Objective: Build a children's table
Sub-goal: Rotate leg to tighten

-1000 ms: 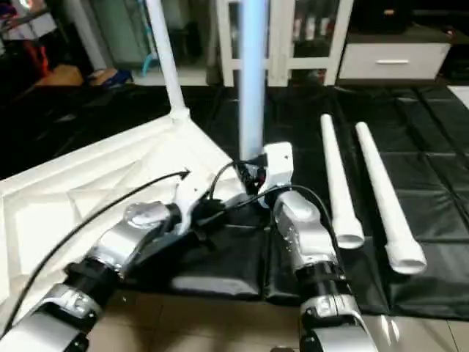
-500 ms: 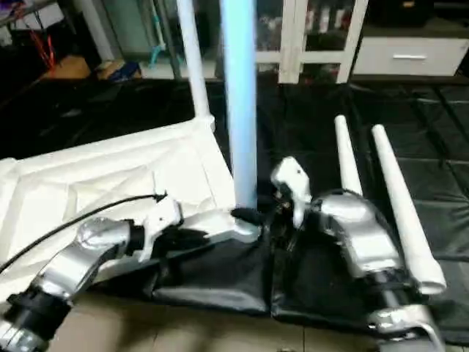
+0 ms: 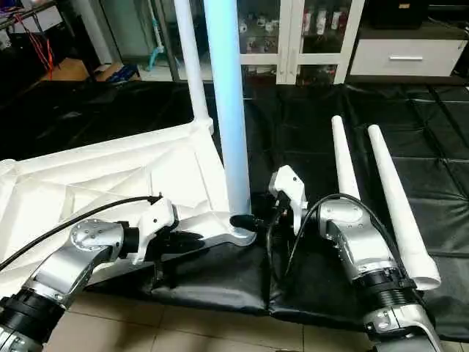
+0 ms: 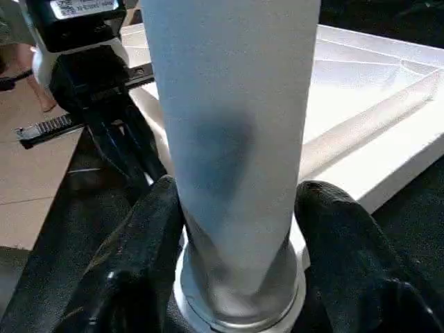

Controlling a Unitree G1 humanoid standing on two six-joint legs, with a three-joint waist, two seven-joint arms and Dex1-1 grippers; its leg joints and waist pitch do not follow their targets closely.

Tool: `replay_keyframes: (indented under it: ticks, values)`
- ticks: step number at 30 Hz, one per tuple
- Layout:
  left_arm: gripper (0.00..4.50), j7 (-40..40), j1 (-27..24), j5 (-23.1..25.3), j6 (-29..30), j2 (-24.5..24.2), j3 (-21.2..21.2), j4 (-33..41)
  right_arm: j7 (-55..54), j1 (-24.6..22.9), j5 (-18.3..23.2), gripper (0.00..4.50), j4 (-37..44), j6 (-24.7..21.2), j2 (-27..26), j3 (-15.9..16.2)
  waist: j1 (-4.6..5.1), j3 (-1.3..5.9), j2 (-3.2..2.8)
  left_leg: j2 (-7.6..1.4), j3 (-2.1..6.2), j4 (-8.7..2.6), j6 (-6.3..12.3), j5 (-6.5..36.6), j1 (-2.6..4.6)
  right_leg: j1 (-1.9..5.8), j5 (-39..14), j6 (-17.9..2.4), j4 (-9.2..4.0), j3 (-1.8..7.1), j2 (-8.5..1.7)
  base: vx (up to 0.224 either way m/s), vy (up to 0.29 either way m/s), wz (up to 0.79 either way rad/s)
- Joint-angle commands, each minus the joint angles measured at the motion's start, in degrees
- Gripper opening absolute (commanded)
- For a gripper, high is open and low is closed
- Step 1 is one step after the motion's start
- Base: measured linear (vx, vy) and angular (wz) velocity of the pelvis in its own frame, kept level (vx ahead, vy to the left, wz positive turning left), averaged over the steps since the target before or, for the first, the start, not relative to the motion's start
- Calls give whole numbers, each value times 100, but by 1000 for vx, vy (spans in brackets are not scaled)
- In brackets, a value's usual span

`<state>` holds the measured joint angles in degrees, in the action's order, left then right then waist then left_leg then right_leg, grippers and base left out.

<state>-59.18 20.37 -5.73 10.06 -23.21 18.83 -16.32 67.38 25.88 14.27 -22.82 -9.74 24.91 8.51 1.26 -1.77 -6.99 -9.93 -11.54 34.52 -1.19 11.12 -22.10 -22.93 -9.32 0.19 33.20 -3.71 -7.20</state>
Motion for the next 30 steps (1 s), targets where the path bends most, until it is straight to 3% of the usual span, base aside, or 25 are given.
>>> replay_keyframes:
  ticks: [1,5,9,12,15,16,19,23,26,28,29,30]
  values:
    - [0,-134,-126,84,119,-107,125,-40,67,33,115,238,77,-78,0,25,-36,360,106,-258,125,-419,576,1230,82,260,-940,-1408,-282,101,-96,0,0,0]
    - [0,-143,-129,93,138,-120,137,-34,-43,35,87,208,33,-48,-40,-45,-37,359,94,-256,123,-411,617,1158,81,258,-894,-1424,-279,96,-90,0,0,0]
    - [0,-38,-99,170,144,-85,140,-103,-745,132,-148,192,-219,180,-299,-172,8,336,106,-248,130,-437,513,1357,66,255,-1200,-1360,-308,99,-99,0,0,0]
    - [0,726,224,340,310,291,-23,-560,-2181,294,-458,189,-648,244,-882,-344,85,313,102,-226,144,-466,259,1681,94,214,-1759,-1225,-356,101,-93,0,0,0]
    - [0,1274,491,474,393,536,-122,-925,-2871,382,-530,188,-838,196,-1204,-439,143,303,128,-222,151,-478,124,1944,118,187,-1969,-1153,-388,108,-86,0,0,0]
    - [0,1943,837,564,448,831,-276,-1371,-3781,507,-732,188,-1088,188,-1544,-486,167,301,110,-217,159,-485,60,2073,129,164,-2100,-1087,-401,106,-80,0,0,0]
    - [0,2688,1256,510,436,1218,-546,-1879,-4835,691,-1005,188,-1431,156,-1922,-484,215,304,105,-185,172,-489,-49,2115,107,172,-2160,-1025,-413,91,-88,0,0,0]
    - [0,3290,1682,461,333,1577,-797,-2398,-5843,945,-1232,187,-1819,267,-2410,-495,214,323,104,-173,166,-474,63,2082,85,174,-1983,-1029,-436,91,-104,0,0,0]
    - [0,3456,1831,569,238,1655,-837,-2635,-5697,1076,-1041,187,-1940,635,-2753,-565,190,348,97,-182,166,-461,210,1964,76,204,-1639,-1116,-418,81,-119,0,0,0]
    - [0,3226,1723,588,189,1567,-765,-2516,-4776,982,-842,187,-1604,853,-2756,-425,165,367,100,-195,162,-441,356,1723,62,233,-1295,-1189,-380,81,-124,0,0,0]
    - [0,3108,1675,600,150,1521,-713,-2478,-4417,922,-751,243,-1450,907,-2735,-361,145,375,107,-197,155,-424,484,1517,49,247,-1056,-1263,-355,78,-126,0,0,0]
    - [0,2921,1585,602,130,1452,-647,-2372,-4110,837,-705,243,-1250,911,-2651,-277,122,383,125,-197,148,-400,627,1342,30,280,-902,-1295,-338,72,-134,0,0,0]
